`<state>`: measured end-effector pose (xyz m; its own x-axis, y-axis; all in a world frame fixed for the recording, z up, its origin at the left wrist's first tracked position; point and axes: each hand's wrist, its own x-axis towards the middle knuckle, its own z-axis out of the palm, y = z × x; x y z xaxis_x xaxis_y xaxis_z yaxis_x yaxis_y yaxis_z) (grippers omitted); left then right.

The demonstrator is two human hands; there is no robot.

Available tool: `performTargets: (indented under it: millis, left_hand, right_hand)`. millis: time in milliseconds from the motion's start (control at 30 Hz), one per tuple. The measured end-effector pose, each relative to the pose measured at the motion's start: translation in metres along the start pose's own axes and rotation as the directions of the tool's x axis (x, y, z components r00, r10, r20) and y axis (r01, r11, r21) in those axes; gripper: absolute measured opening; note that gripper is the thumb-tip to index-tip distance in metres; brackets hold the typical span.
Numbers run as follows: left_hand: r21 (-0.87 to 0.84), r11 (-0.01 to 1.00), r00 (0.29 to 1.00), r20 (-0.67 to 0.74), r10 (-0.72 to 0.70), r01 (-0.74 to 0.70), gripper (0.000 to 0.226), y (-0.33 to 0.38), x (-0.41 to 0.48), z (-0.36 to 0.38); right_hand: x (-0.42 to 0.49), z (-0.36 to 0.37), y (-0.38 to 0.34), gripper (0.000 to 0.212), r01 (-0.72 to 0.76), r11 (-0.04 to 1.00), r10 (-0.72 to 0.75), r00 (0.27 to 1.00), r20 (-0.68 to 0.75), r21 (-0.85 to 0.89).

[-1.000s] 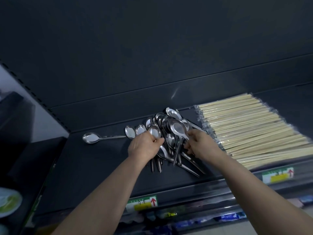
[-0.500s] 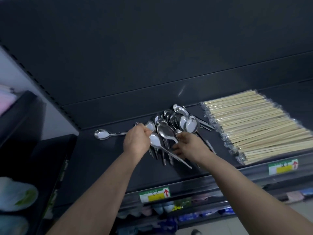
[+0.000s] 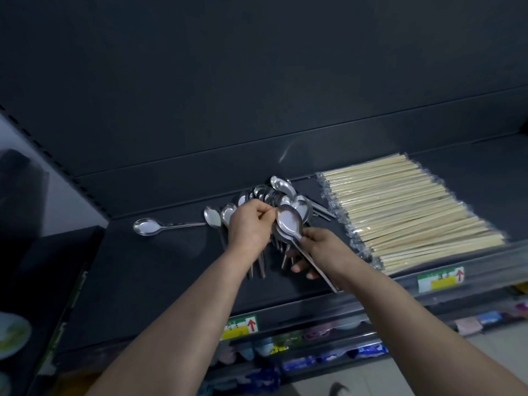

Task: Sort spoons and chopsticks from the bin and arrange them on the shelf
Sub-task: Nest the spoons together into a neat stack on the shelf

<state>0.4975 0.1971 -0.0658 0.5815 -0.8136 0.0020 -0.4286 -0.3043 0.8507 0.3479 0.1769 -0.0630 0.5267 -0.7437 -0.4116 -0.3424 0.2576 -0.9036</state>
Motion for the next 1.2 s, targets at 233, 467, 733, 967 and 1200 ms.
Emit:
performTargets:
  millis: [233,467,733,967,1200]
  left_hand:
    - [0.243,0.970,0.998,0.048,-0.029,0.017,0.012,0.024,0.019,0.037]
    - [0.592,0.799,0.994,0.081,0.075,-0.109,0.037,0.035,0.041,0.063]
    - [0.631,0.775,0.999,0.039,0.029,-0.047,0.014,0.031,0.048,0.070]
    - [0.071,0.991,0.993,0.001,-0.115,0.115,0.015,0.032,0.047,0.046]
    - [-0.093,0.985,0.989,-0.033,-0.147,0.144,0.020,0.037,0.033,0.044]
  right_hand:
    - [0.010,-0.048,0.007,0.017,0.050,0.999,-0.046,0.982,-0.181,0.015]
    - [0.030,-0.078,0.006,0.019,0.001,1.000,0.000,0.982,-0.190,0.004]
    - [0.045,-0.091,0.003,0.025,-0.005,0.998,0.015,0.986,-0.166,0.059]
    - [0.050,-0.073,-0.009,0.031,0.000,0.994,0.010,0.996,-0.093,0.113]
    - [0.039,-0.047,-0.018,0.019,-0.025,0.964,0.013,0.999,0.046,0.263]
